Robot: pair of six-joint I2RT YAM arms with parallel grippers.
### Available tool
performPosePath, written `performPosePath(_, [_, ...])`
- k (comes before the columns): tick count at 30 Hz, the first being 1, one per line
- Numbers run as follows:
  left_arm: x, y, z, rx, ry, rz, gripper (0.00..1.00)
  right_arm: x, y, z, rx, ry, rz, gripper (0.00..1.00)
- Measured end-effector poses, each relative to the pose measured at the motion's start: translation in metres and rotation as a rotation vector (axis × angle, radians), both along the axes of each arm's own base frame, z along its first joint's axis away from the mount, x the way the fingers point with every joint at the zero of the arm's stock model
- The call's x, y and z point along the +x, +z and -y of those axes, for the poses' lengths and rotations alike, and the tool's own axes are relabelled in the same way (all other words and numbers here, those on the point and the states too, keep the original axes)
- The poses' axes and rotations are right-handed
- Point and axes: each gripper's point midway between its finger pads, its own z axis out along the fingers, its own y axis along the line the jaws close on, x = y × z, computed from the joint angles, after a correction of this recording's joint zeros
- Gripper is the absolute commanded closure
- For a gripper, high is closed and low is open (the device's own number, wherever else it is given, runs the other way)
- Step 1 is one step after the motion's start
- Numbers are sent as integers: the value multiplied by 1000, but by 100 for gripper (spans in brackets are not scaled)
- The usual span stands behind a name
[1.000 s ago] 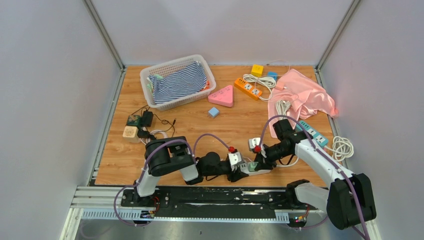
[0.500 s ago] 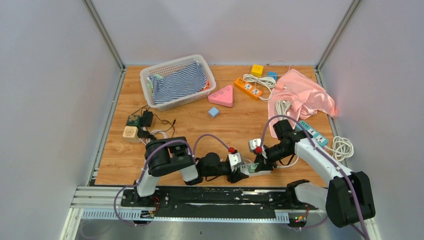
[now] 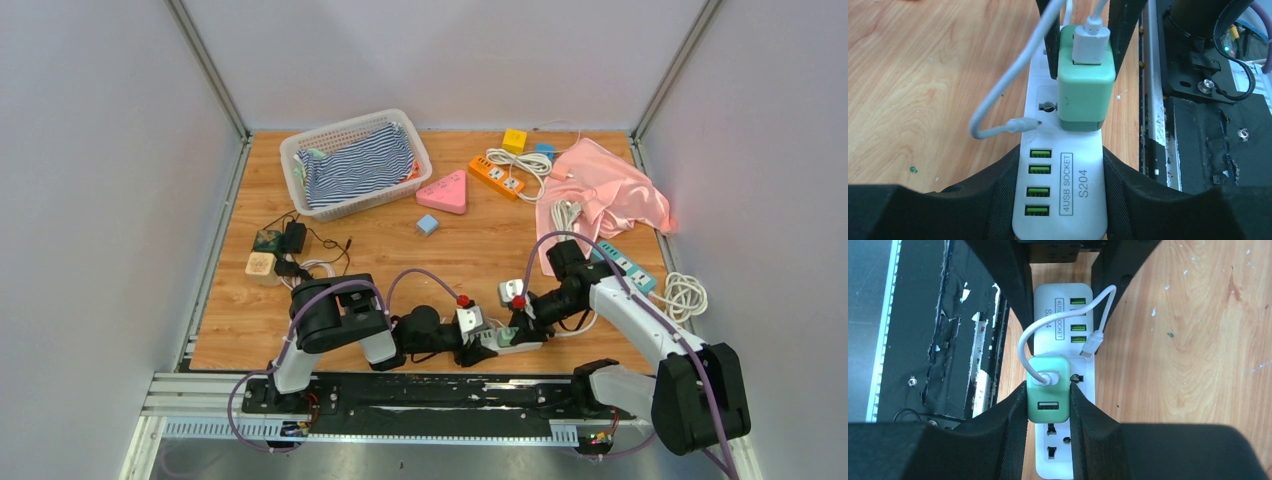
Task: Pull the plug off the socket
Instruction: Remove the plug from the socket.
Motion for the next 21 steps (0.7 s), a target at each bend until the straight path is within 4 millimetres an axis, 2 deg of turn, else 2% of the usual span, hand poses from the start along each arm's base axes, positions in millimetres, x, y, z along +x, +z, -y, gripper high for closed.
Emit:
performPosePath(7, [-5, 0, 1, -1, -18, -5, 100, -8, 0, 1, 16, 78, 37, 100])
performPosePath(17, [-2, 0, 0, 0, -5, -4, 100, 4, 0, 0, -20, -72, -46, 100])
performPosePath(21, [0, 0, 0, 0, -2, -4, 100, 5, 0, 0, -17, -78, -46, 100])
